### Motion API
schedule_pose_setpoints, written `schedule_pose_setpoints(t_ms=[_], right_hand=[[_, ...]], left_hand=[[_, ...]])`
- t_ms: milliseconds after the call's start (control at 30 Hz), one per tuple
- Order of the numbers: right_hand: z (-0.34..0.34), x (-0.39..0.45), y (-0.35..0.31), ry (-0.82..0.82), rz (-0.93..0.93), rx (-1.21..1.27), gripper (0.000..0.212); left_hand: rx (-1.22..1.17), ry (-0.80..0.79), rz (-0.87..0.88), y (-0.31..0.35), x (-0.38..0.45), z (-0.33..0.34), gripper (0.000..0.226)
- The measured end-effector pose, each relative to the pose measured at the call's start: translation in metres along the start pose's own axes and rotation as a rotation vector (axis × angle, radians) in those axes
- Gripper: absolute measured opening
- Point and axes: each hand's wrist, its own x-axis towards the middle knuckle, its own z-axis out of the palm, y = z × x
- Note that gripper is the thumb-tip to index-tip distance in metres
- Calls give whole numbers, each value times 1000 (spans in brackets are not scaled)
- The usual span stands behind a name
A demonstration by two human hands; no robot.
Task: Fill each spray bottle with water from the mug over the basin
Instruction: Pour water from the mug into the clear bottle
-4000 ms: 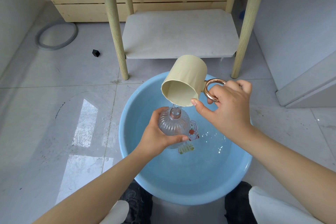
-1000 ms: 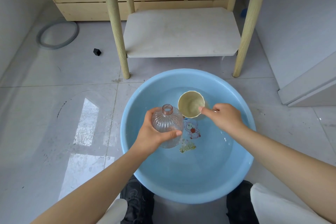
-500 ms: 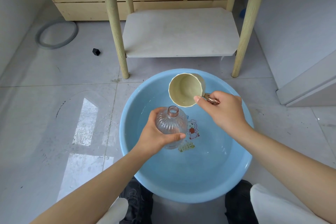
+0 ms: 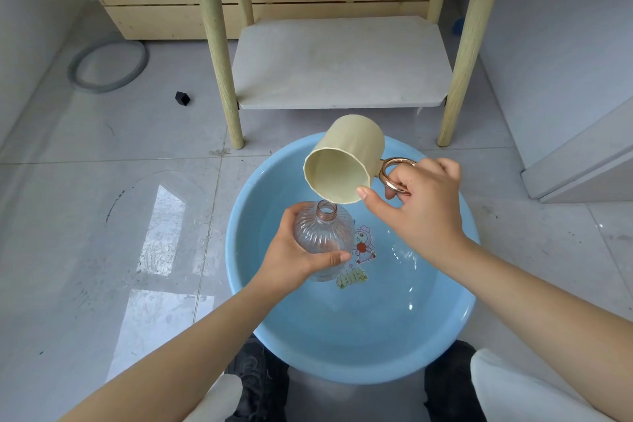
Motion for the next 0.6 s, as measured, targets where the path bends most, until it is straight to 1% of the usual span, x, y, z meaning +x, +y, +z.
schedule_pose_setpoints(t_ms=[300, 467, 600], right_hand=[[1, 1, 0, 39, -84, -77, 47], [0, 3, 1, 62, -117, -85, 46], [1, 3, 2, 79, -144, -103, 46]], left_hand=[[-7, 4, 6, 2, -1, 0, 82], [-16, -1, 2, 1, 0, 0, 87], [-24, 5, -1, 0, 1, 0, 87]])
